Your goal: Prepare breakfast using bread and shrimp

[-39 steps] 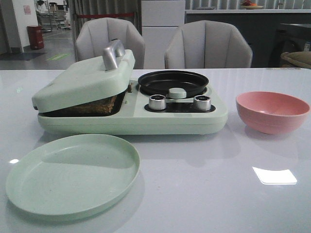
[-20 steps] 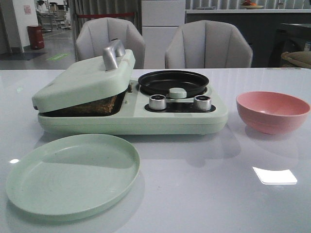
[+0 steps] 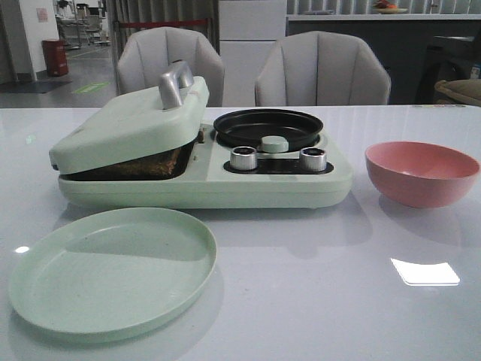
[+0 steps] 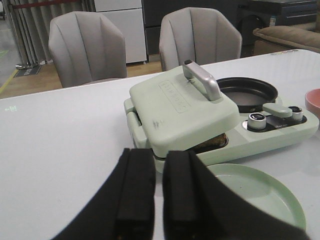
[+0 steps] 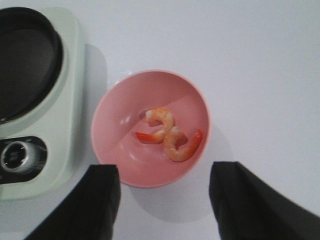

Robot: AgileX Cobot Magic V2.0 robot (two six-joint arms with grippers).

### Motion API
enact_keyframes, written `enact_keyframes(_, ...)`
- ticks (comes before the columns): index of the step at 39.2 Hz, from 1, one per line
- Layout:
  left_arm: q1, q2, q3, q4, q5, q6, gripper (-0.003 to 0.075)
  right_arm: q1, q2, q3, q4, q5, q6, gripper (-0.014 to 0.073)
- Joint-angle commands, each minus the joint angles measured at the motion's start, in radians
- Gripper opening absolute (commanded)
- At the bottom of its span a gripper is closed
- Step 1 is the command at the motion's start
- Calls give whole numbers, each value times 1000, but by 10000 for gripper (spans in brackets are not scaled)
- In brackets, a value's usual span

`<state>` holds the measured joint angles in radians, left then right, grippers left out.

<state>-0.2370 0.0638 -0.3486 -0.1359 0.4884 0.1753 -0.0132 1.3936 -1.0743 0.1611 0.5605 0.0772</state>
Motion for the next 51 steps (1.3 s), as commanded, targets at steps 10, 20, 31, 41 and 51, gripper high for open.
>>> enact_keyframes(10,-7,13,-26,-10,-89,-10,185,-57,268,-266,26,88,-120,487)
enact_keyframes(20,-7,13,-26,-10,-89,-10,185,-81,460,-436,26,173,-178,487)
enact_keyframes(31,-7,13,-26,-10,-89,-10,185,-86,605,-541,32,238,-222,486)
enact_keyframes(41,-7,13,-26,-10,-89,-10,185,-85,659,-552,101,225,-255,134)
enact_keyframes(51,-7,13,-26,-10,-89,-10,185,-85,644,-552,111,231,-259,147)
